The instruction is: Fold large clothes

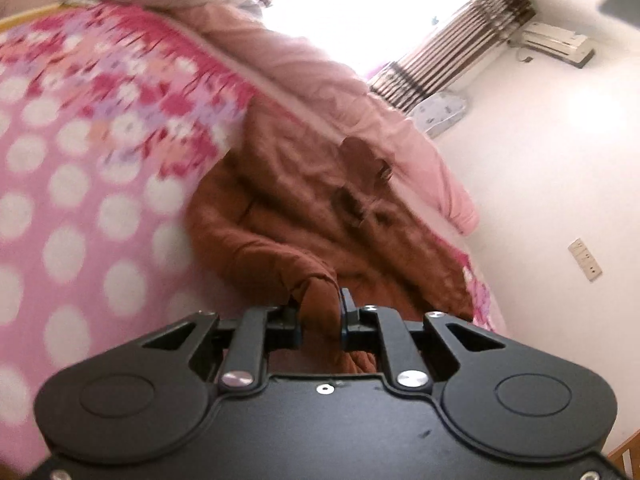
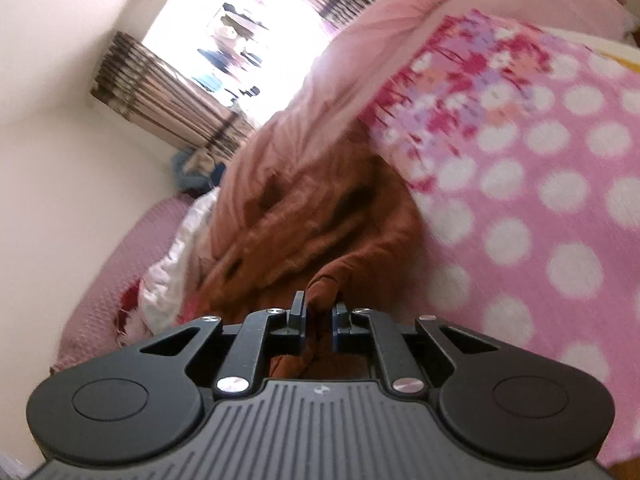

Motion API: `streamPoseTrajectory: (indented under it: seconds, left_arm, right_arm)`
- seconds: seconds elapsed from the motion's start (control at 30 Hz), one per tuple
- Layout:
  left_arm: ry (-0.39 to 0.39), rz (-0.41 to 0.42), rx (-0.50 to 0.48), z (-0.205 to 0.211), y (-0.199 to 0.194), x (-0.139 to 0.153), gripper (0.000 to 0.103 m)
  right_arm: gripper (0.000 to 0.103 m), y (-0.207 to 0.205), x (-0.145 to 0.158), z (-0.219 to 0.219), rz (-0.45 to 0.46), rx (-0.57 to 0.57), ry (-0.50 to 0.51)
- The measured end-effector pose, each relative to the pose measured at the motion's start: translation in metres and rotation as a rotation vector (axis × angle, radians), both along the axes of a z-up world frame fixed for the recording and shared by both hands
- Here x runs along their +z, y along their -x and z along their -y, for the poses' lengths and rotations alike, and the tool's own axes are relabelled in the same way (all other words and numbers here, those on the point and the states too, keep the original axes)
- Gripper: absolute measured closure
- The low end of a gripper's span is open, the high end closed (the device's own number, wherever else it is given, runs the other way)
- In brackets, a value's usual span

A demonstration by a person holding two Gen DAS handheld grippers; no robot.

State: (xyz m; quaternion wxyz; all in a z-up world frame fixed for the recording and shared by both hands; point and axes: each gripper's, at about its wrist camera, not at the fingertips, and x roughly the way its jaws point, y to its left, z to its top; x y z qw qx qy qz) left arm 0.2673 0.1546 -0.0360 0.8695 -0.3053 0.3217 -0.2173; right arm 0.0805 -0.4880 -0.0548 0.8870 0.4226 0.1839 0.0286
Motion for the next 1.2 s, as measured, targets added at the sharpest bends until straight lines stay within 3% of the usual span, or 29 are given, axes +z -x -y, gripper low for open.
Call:
streamPoseTrajectory:
  seconds: [0.47,0.63,0.8,0.97,1.03,1.07,1.13,1.17,1.2]
  left_arm:
    - [-0.062,0.113,0.019,0.015,-0.169,0.069,0.091]
    - [-0.084,0.067,0.039,0.021,-0.238,0.057,0.091]
    - [-0.138,-0.044,0.046,0.035,-0.309,0.013,0.090]
    - [-0.131,-0.140,0.053,0.040,-0.346,-0.032,0.081]
    - [-0.099,-0.144,0.041,0.037,-0.349,-0.036,0.076]
    - [-0.074,-0.144,0.029,0.033,-0.349,-0.034,0.074]
    - [-0.026,-0.137,0.019,0.023,-0.343,-0.023,0.057]
    - [-0.010,-0.118,0.024,0.018,-0.338,-0.016,0.050]
    - [-0.014,-0.081,0.042,0.012,-0.329,-0.005,0.034]
  right_arm:
    - [0.092,-0.144,0.074,0.051,0.062,-0.054,-0.013]
    - [0.092,-0.213,0.078,0.073,0.033,-0.067,-0.015]
    - [0.092,-0.286,0.056,0.089,-0.063,-0.084,-0.007]
    - [0.091,-0.332,0.015,0.099,-0.154,-0.101,-0.017]
    - [0.090,-0.337,0.003,0.102,-0.165,-0.112,-0.036]
    - [0.084,-0.337,-0.002,0.103,-0.154,-0.111,-0.052]
    - [0.076,-0.334,-0.007,0.106,-0.130,-0.090,-0.094]
    - [0.067,-0.330,-0.006,0.107,-0.115,-0.079,-0.114]
    - [0.060,-0.323,-0.004,0.108,-0.092,-0.067,-0.127]
